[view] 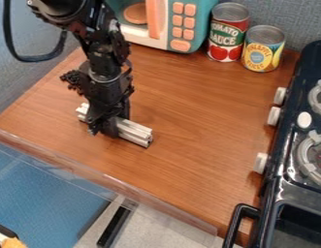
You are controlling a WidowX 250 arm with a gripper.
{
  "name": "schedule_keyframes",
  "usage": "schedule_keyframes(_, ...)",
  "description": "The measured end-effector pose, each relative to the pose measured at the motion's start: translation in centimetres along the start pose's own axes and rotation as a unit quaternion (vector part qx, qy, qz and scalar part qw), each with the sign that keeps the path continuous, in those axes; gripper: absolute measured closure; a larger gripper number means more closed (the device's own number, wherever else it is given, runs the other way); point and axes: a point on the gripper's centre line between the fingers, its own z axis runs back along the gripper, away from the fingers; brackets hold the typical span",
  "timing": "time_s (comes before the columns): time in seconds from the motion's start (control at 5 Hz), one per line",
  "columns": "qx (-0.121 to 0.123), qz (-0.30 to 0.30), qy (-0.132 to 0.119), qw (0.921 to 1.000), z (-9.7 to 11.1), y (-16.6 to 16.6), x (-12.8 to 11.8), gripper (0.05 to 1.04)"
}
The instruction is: Sweep into pile
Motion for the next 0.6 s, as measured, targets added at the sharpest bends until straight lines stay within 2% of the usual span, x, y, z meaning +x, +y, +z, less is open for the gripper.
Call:
schedule_keyframes(0.2, -0.005, -0.033, 0.02, 0.9992, 0.1, 0.1, 0.0, 0.323)
schedule_keyframes(0.4, -0.015, -0.029, 0.039, 0.9987, 1.8, 0.4, 0.6, 0.085)
schedule_keyframes(0.6, -0.037, -0.029, 0.054, 0.9974, 4.7, 0.4, 1.4, 0.075)
